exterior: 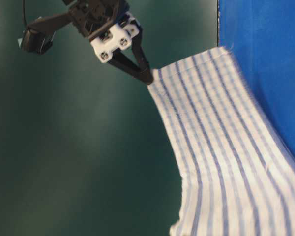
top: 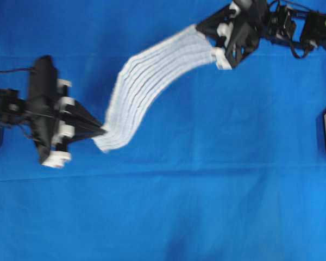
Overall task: Fold the blue towel.
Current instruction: 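Lift and rotate the strip, left gripper swinging toward the near side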
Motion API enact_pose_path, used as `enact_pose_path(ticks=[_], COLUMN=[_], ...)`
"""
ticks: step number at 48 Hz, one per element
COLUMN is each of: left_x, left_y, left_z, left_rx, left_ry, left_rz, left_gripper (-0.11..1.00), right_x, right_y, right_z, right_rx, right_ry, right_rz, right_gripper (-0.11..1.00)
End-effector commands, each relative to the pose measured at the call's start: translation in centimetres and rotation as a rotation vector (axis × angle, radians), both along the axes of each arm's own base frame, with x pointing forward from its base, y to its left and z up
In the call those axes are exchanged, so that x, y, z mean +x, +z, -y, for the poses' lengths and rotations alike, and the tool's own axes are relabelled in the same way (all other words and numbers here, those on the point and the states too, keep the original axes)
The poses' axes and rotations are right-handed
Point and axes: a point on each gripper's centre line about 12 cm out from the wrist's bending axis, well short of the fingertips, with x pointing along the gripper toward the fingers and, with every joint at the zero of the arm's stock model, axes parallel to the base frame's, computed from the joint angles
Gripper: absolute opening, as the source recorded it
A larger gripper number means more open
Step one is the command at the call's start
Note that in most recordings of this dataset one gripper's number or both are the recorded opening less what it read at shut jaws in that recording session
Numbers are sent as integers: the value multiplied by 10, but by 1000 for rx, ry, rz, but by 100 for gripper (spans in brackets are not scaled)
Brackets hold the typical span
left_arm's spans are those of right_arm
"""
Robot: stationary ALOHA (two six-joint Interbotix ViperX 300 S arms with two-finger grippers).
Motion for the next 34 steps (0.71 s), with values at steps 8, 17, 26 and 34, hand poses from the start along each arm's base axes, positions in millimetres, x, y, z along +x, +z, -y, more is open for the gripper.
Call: enact_pose_path(ticks=[8, 17, 26, 34], left_x=[49, 87, 132, 167], left_y=[17, 23, 21, 17], left_z=[19, 28, 34, 40], left_rx=[-1, -3, 1, -2], left_ry=[-46, -58, -61, -63], left_rz=[40, 57, 65, 85], left_gripper=[4, 4, 4, 4], right_x=[8, 6, -7, -26], right_y=[19, 21, 18, 18], right_z=[24, 35, 39, 38], right_rx=[-61, -89, -88, -89], right_ry=[-25, -40, -63, -87], right_rz=[31, 26, 10, 8], right_gripper=[5, 5, 5, 5])
